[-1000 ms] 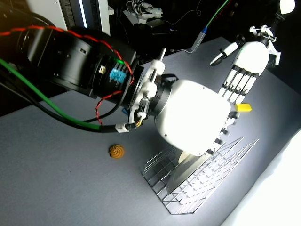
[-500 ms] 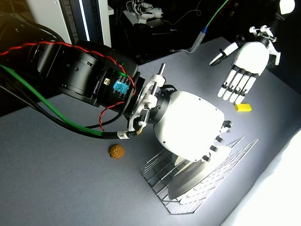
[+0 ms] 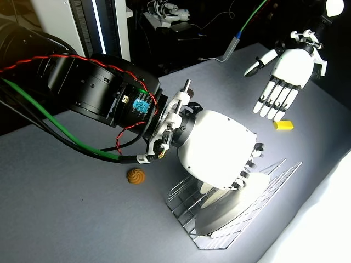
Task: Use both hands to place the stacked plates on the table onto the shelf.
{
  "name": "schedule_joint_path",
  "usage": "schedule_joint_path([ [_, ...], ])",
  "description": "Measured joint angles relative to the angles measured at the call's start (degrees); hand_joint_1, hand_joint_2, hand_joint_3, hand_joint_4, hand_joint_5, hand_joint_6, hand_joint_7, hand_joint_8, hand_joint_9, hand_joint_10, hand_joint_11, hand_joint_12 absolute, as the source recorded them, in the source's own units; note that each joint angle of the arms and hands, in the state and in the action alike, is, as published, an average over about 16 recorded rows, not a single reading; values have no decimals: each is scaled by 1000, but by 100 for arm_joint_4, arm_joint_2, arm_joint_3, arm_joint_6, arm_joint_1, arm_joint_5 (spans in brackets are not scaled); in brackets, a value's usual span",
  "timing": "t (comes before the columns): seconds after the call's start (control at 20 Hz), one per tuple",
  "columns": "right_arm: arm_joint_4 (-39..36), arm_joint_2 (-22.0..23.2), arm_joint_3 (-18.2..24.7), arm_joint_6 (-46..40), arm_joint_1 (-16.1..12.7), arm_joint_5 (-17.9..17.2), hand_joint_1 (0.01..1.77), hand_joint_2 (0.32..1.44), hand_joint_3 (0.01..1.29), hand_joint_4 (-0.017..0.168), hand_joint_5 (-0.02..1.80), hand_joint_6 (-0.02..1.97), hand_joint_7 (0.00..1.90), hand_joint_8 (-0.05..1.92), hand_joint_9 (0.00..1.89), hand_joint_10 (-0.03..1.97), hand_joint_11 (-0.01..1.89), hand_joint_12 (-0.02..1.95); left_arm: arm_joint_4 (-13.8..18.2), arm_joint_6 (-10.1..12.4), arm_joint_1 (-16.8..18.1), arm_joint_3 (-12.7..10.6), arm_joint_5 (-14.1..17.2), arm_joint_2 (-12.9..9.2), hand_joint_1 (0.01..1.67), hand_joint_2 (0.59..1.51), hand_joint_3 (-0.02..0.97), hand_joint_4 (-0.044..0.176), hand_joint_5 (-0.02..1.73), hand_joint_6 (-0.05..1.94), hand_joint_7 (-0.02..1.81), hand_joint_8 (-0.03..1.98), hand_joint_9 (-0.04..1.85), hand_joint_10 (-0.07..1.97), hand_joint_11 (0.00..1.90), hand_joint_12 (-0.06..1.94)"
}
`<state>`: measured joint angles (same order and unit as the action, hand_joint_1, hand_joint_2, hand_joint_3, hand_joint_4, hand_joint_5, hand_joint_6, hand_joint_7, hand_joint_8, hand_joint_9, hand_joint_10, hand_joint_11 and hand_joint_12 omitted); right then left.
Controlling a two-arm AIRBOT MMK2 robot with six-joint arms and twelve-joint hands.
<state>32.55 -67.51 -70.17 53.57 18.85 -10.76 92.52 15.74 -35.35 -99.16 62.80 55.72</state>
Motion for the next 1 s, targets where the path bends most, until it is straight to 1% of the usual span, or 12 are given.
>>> schedule_joint_path([
  [0.25,-78,55,24,-6,-70,7,1153,1020,12,-6,886,445,1005,125,1024,62,654,1204,2,-8,0,7,2,0,22,1128,14,-2,89,13,120,0,100,7,22,194],
  [0.45,-281,165,119,-13,-196,9,1098,1017,11,-4,894,220,968,25,976,31,567,1209,-16,-30,1,33,47,-1,22,1128,13,-3,89,12,120,0,100,7,22,202],
  [0.6,-482,287,231,-15,-313,10,1063,1013,11,-2,900,70,939,2,943,18,509,1221,-49,-61,11,75,117,-6,22,1129,13,-3,89,12,120,0,99,7,22,203],
  [0.8,-839,542,469,73,-476,3,1037,1015,11,-1,890,44,911,0,914,16,460,1232,-98,-134,29,183,225,-37,23,1131,13,-3,89,13,121,0,98,7,22,206],
  [1.0,-1205,912,819,286,-620,-68,1011,1021,11,-1,879,39,890,1,892,16,421,1250,-126,-222,48,319,340,-83,23,1133,12,-3,91,13,125,0,100,7,22,217],
])
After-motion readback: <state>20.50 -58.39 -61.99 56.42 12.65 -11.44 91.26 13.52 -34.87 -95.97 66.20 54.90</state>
